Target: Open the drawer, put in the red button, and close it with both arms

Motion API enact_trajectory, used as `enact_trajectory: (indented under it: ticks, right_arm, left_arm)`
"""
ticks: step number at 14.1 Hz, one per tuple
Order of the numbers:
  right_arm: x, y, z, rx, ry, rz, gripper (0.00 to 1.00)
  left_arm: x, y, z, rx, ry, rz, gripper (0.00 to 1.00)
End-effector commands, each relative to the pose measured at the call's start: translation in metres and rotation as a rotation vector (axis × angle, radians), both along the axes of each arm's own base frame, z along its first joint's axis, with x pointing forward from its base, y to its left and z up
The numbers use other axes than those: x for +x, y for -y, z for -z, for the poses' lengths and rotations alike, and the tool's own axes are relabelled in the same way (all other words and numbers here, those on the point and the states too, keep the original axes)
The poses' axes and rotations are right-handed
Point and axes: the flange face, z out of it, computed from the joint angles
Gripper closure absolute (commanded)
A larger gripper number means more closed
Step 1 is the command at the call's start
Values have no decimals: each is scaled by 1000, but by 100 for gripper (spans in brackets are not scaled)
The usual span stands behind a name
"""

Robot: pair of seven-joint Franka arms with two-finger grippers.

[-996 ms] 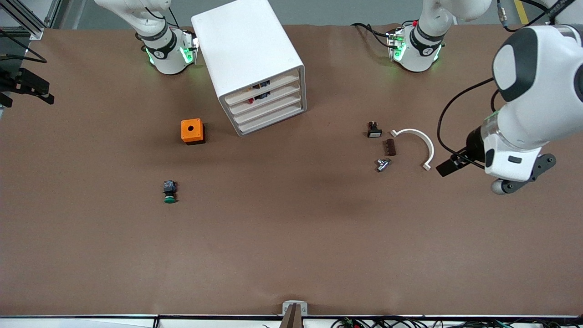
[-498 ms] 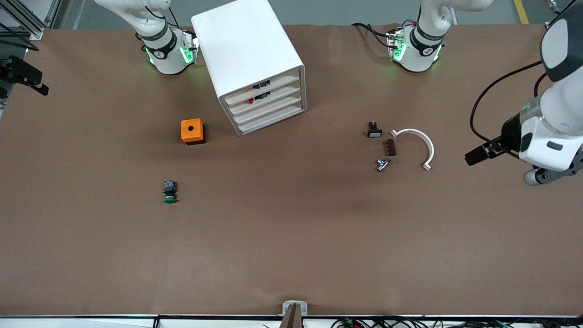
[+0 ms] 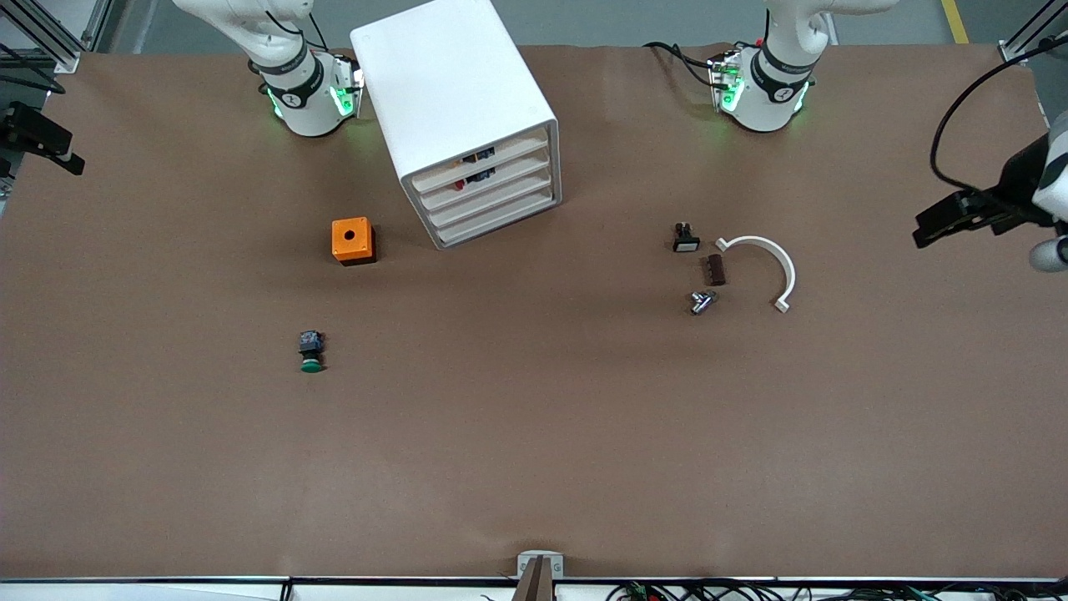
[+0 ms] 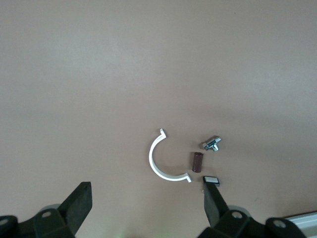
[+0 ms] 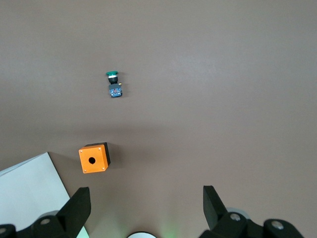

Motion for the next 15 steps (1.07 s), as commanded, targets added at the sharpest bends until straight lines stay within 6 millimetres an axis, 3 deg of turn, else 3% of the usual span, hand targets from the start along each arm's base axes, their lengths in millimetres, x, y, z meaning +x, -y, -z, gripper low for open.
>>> enact_trajectory:
  ticks: [1, 7, 15]
  right_arm:
    - [-6, -2, -7, 9, 17, 28, 0]
    - [-7, -8, -8, 7, 19, 15, 0]
    - [-6, -23, -6, 1, 6, -16, 0]
  left_arm:
    - [-18, -4, -9, 20, 9, 29, 0]
    - [-19, -12, -18, 52, 24, 19, 0]
    - [-26, 4, -7, 44, 49, 49, 0]
